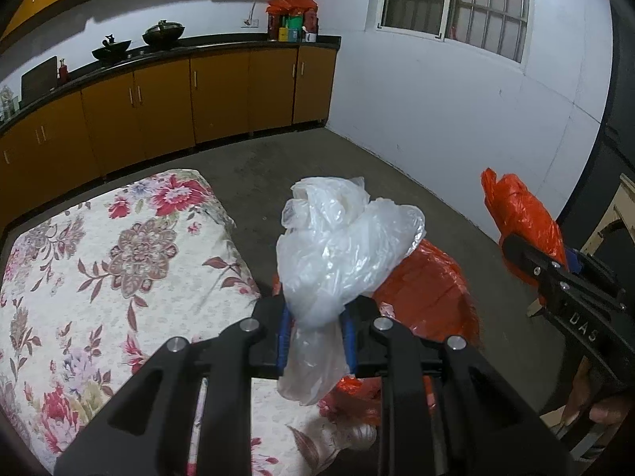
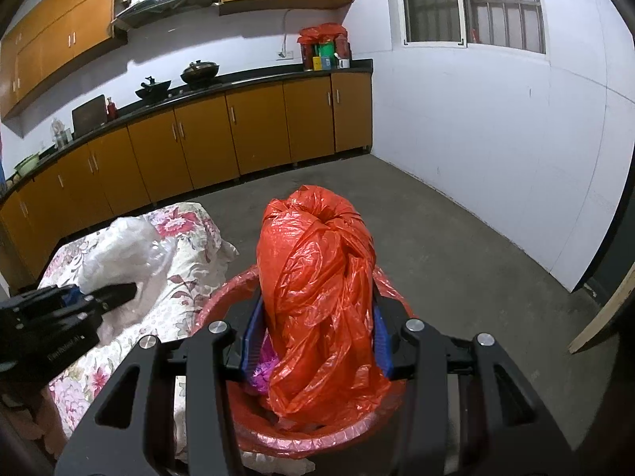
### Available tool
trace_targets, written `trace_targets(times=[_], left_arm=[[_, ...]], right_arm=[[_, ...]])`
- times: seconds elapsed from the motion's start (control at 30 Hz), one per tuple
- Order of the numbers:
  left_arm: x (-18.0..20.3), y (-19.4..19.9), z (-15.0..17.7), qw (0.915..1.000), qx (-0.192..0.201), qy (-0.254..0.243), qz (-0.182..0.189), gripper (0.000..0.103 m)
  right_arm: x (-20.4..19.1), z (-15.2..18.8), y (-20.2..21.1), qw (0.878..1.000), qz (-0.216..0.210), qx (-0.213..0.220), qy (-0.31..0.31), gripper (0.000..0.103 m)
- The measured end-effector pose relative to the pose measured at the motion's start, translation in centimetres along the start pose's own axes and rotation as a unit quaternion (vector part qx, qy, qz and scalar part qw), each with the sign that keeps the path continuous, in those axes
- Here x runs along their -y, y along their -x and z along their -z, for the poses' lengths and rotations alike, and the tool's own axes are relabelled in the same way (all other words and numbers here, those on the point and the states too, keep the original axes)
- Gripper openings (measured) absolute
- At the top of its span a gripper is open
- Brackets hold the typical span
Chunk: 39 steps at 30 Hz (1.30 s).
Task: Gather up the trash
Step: 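Carry white and red bags over the basket and release them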
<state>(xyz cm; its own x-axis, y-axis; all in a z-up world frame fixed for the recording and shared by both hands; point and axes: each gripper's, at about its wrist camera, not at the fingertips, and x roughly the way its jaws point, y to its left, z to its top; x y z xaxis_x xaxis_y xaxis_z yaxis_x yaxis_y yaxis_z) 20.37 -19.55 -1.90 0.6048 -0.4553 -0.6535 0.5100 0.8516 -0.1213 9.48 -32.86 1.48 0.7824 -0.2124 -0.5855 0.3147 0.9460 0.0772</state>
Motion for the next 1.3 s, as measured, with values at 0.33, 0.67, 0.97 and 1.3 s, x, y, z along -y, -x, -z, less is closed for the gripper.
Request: trace_targets(times=[0.33,0.67,0.97,1.3], left_arm=[[1.2,-1.8,0.2,0.9998,-0.016,-0.009,0.006,0.023],[1.8,-3.8,0.5,0.999,-0.035,-0.002,0.029,0.024],[2.2,-5.5,1.0,0.9974,-0.05,0.008,0.051,0.037],[1.1,-6.3,2.3,0.9964,-0.07,0.021,0.042,0.053]], right_arm=[[1.1,-0.2,-0.6,1.0,-0.009,-0.007,-0.016,0.046],[2.8,-0.5,-1.3,0.999,-0.026,-0.015,-0.037,0.046],[4.1,-1.0,-1.8,0.997,-0.049,-0.009,-0.06,0.053],[5.4,-0.6,-1.2,0.996,-0.046,-0.004,-0.074,0.069]])
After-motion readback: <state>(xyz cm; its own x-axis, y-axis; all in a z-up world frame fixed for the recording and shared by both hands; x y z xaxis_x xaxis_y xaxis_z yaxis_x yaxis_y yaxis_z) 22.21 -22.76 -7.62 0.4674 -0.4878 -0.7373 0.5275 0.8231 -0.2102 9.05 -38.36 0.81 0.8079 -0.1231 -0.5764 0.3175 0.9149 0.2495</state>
